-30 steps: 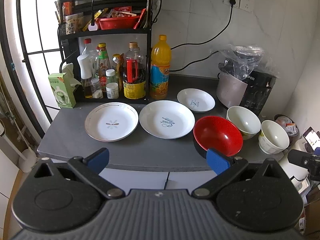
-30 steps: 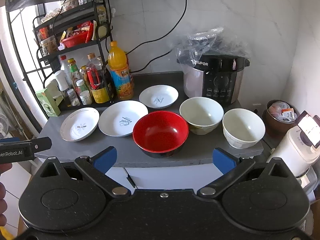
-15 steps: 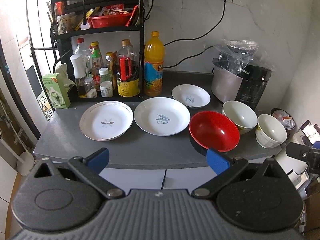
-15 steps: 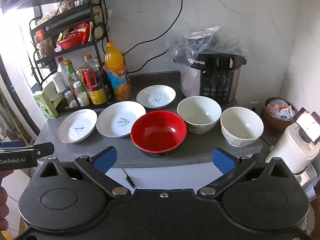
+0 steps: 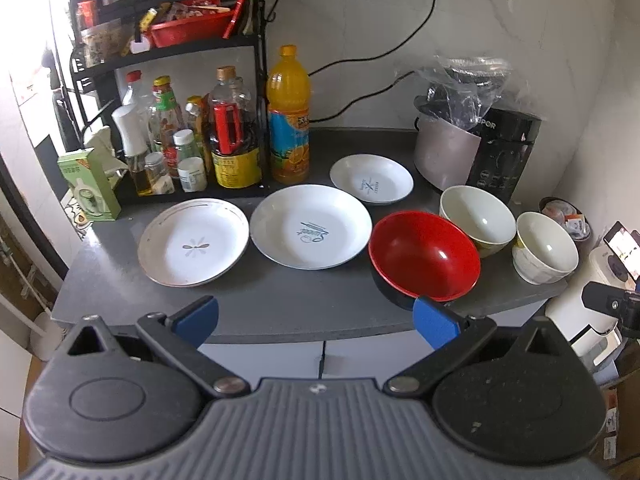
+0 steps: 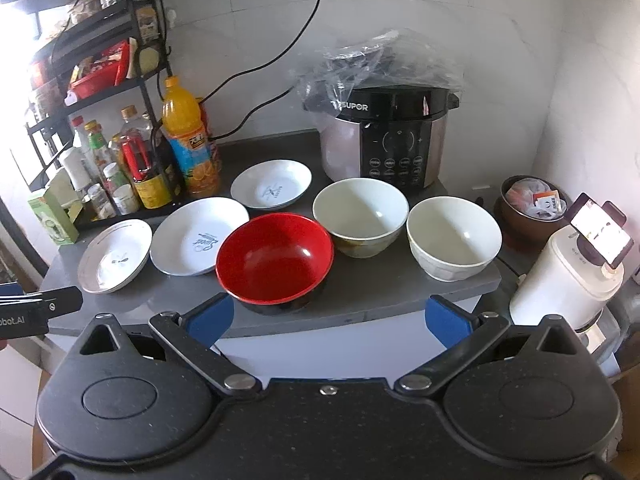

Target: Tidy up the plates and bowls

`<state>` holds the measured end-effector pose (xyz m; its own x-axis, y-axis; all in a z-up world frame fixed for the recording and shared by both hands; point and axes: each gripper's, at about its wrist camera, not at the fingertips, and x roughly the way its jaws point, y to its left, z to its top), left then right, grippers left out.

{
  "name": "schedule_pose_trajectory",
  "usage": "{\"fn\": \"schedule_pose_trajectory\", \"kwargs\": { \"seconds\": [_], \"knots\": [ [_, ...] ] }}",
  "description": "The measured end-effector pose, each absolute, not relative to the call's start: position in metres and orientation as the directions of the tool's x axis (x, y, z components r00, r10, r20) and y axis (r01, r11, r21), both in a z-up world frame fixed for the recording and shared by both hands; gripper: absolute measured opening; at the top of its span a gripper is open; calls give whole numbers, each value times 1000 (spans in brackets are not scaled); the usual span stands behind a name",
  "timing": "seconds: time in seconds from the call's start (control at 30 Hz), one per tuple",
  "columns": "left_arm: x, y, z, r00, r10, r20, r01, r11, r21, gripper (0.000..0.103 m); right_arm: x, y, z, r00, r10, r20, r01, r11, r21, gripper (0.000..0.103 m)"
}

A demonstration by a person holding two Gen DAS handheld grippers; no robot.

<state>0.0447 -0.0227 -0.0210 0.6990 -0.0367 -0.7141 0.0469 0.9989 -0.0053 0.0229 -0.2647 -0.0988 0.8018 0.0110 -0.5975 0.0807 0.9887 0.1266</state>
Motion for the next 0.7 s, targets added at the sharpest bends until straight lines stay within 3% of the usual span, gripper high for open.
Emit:
{"fn": "schedule_pose_trajectory", "kwargs": {
  "seconds": [0.4,0.5,0.7],
  "knots": [
    [101,-57,-36,655,-108,-748,162,987,-1,102,60,-294,-118,794,-50,-605,152,981,118,100],
    [120,-66,-39,643,-145,-752,210,978,-9,102,72,-297,-123,790,-73,-609,182,976,119,93],
    [159,-78,-45,627,-224,-746,299,954,-35,100,93,-297,-131,776,-121,-620,252,959,127,89]
  ]
}}
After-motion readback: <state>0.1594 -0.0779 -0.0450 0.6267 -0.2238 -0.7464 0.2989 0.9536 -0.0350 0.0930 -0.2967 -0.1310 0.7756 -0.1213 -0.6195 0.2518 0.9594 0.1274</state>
